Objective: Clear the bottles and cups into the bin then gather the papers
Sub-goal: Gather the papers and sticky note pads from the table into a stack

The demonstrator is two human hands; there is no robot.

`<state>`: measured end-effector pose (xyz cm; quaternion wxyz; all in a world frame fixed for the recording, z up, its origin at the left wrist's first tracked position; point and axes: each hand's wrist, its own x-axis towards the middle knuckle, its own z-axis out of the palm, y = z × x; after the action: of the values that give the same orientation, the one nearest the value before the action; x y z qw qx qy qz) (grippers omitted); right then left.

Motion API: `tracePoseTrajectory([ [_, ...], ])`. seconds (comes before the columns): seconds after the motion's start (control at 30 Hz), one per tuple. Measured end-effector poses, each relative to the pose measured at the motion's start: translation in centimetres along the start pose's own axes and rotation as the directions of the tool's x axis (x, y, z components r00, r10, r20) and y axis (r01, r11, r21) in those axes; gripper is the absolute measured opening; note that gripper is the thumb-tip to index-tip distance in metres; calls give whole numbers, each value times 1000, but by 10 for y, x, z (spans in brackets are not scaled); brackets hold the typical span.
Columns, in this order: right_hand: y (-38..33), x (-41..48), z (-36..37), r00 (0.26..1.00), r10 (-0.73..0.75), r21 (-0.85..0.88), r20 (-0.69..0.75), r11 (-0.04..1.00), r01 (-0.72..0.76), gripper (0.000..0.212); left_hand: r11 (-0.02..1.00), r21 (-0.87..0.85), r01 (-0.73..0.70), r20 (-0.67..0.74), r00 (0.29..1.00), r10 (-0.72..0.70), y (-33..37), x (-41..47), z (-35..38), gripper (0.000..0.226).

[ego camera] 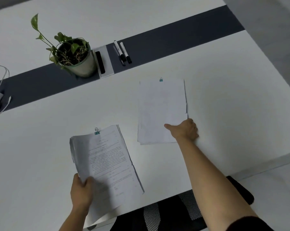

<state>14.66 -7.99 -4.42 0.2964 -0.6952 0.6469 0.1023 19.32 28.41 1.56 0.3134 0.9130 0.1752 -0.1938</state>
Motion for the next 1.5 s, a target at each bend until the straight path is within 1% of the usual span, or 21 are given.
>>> tracePoseTrajectory([
  [0.07,8,-17,9,999,51,35,19,998,-52,104,999,21,-30,20,999,29,3,0,-5,38],
  [0.1,13,-26,12,998,54,37,26,998,-55,102,998,35,-47,30,999,46,5,0,-8,39],
  [0.17,23,-44,18,1000,5,81,29,997,-7,89,992,80,-102,47,994,98,7,4,-18,39],
  [0.23,31,-63,22,995,-68,293,70,955,45,71,981,113,-160,71,986,153,12,8,-31,40],
  [0.3,37,-86,21,979,-134,494,151,868,42,64,968,121,-222,84,974,213,16,10,-47,39],
  [0.37,40,-108,16,969,-170,576,182,816,35,58,959,82,-270,82,961,264,22,10,-66,37],
  [0.43,38,-131,5,972,-192,627,136,776,66,47,947,27,-319,71,946,317,27,11,-85,34],
  [0.5,37,-157,-14,978,-206,680,19,720,139,33,930,-48,-365,57,928,367,34,10,-101,33],
  [0.57,42,-188,-37,969,-217,732,-117,640,232,21,899,-136,-417,46,903,426,42,6,-112,28],
  [0.6,47,-204,-48,960,-219,757,-176,593,274,19,879,-180,-442,43,889,456,45,4,-115,22],
  [0.67,64,-236,-69,941,-192,802,-278,492,338,24,846,-260,-466,57,867,496,50,0,-118,13],
  [0.73,86,-265,-86,925,-114,830,-363,412,377,37,820,-305,-484,82,845,529,56,-8,-117,9],
  [0.77,98,-278,-94,916,-75,840,-393,375,391,38,809,-326,-490,97,833,544,62,-15,-115,7],
  [0.87,136,-301,-118,895,0,855,-446,297,426,31,769,-387,-509,138,793,594,82,-43,-103,9],
  [1.03,192,-309,-153,863,67,845,-501,251,471,27,688,-445,-573,164,703,692,112,-107,-76,18],
  [1.1,217,-303,-162,857,68,843,-511,232,484,26,658,-448,-606,173,663,728,119,-138,-60,27],
  [1.17,245,-295,-169,859,68,847,-507,221,483,26,633,-450,-630,180,631,755,124,-172,-40,31],
  [1.23,284,-283,-179,867,57,857,-494,198,475,26,617,-449,-647,169,616,769,127,-208,-13,27],
  [1.33,361,-257,-208,878,44,859,-477,235,455,27,622,-441,-647,144,633,761,127,-270,34,16],
  [1.43,430,-235,-247,888,86,876,-451,235,422,29,618,-470,-630,155,630,761,132,-337,77,17],
  [1.5,461,-223,-276,873,115,867,-474,231,441,28,609,-471,-638,173,610,773,145,-378,101,21],
])
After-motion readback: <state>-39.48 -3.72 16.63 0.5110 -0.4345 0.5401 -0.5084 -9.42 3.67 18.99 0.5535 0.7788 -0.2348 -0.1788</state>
